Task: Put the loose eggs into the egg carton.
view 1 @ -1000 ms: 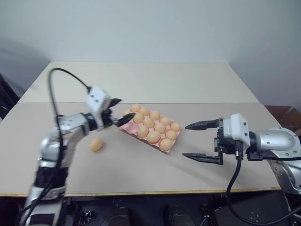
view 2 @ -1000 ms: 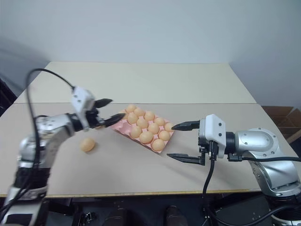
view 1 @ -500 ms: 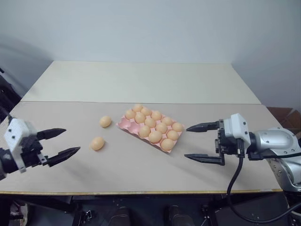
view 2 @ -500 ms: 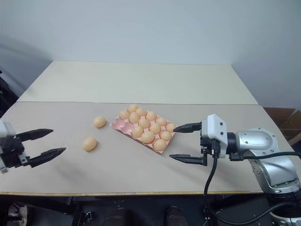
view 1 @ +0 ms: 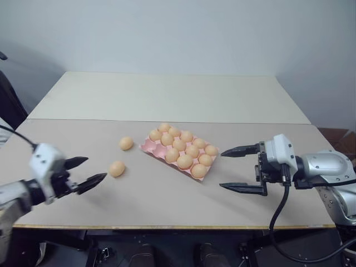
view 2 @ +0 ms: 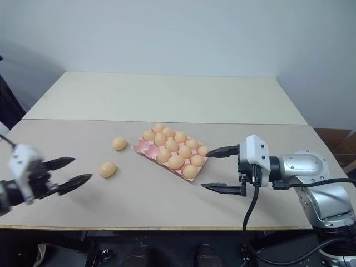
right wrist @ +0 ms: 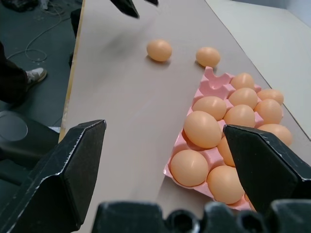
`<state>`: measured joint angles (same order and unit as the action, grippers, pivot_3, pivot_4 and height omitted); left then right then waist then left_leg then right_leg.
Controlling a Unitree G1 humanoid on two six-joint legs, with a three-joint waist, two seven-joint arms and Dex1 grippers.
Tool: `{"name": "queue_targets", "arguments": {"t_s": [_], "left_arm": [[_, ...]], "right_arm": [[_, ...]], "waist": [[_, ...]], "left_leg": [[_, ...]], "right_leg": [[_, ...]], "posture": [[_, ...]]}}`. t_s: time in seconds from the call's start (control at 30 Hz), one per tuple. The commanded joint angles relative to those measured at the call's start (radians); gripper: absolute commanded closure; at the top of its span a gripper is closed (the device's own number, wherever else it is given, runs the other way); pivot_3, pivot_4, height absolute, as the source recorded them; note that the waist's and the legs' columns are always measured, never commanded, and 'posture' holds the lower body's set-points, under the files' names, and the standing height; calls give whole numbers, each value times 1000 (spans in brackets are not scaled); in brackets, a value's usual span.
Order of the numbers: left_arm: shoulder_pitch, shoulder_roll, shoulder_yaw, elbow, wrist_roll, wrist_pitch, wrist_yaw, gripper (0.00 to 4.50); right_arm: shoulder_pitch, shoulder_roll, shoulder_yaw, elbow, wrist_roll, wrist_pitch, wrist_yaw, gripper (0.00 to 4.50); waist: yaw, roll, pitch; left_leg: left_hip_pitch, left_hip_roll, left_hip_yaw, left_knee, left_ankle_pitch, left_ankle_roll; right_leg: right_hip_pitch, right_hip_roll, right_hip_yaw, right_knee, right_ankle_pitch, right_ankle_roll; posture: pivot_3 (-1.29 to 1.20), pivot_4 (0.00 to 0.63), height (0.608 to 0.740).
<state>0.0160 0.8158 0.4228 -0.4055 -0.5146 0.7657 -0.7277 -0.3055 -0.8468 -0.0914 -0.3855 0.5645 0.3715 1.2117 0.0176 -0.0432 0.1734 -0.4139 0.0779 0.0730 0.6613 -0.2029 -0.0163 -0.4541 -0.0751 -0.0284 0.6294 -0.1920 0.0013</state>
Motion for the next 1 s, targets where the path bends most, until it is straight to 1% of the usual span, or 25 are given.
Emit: {"name": "queue_targets", "arguments": {"t_s": [0.03,0.13,0.23,0.33,0.53,0.6,0.7,0.77,0.87,1.0], "left_arm": [[-86,-28,-65,30,32,58,109,18],[-137,-29,-151,74,69,76,130,18],[-184,-51,-225,152,121,71,170,18],[-206,-67,-260,190,137,60,170,624],[-238,-75,-262,212,147,19,153,2472],[-250,-65,-264,203,145,6,134,2744],[-298,-53,-271,181,142,-3,108,2769],[-353,-63,-277,175,118,-7,79,2769],[-433,-108,-313,206,94,-29,37,2769],[-514,-174,-400,283,118,-93,-24,2769]], "right_arm": [[-5,-5,-30,-36,16,-19,-11,0],[-9,-5,-30,-43,16,-21,-18,0],[-13,-3,-27,-46,16,-21,-24,0],[-10,-4,-32,-55,17,-19,-32,0],[3,-9,-43,-65,21,-18,-44,0],[4,-9,-43,-69,21,-17,-47,0],[6,-9,-44,-73,22,-18,-51,0],[6,-8,-44,-74,23,-19,-54,0],[3,-4,-37,-73,19,-22,-61,0],[1,-3,-27,-92,8,-31,-71,0]], "waist": [[-4,0,0],[-8,0,0],[-9,0,0],[-8,0,0],[-5,0,0],[-5,0,0],[-5,0,0],[-4,0,0],[-2,0,0],[-3,-1,0]], "left_leg": [[-1,0,0,0,0,0],[-1,0,0,0,0,0],[0,0,0,0,0,0],[1,0,0,0,0,0],[0,0,0,0,0,0],[0,0,0,0,0,0],[0,0,0,0,0,0],[-1,0,0,0,0,0],[-1,-1,-1,0,0,0],[0,-2,0,0,0,0]], "right_leg": [[0,0,0,0,2,2],[-1,1,0,0,2,3],[-1,1,1,1,2,3],[-1,1,1,1,2,3],[-1,1,1,0,2,3],[-1,1,0,1,2,3],[-1,1,0,1,2,3],[-1,1,0,0,2,3],[0,0,0,0,2,3],[0,0,1,0,2,3]], "posture": [[0,150,740],[0,150,740],[0,150,740],[0,150,740],[0,150,740],[0,150,740],[0,150,740],[0,150,740],[0,150,740],[0,150,740]]}}
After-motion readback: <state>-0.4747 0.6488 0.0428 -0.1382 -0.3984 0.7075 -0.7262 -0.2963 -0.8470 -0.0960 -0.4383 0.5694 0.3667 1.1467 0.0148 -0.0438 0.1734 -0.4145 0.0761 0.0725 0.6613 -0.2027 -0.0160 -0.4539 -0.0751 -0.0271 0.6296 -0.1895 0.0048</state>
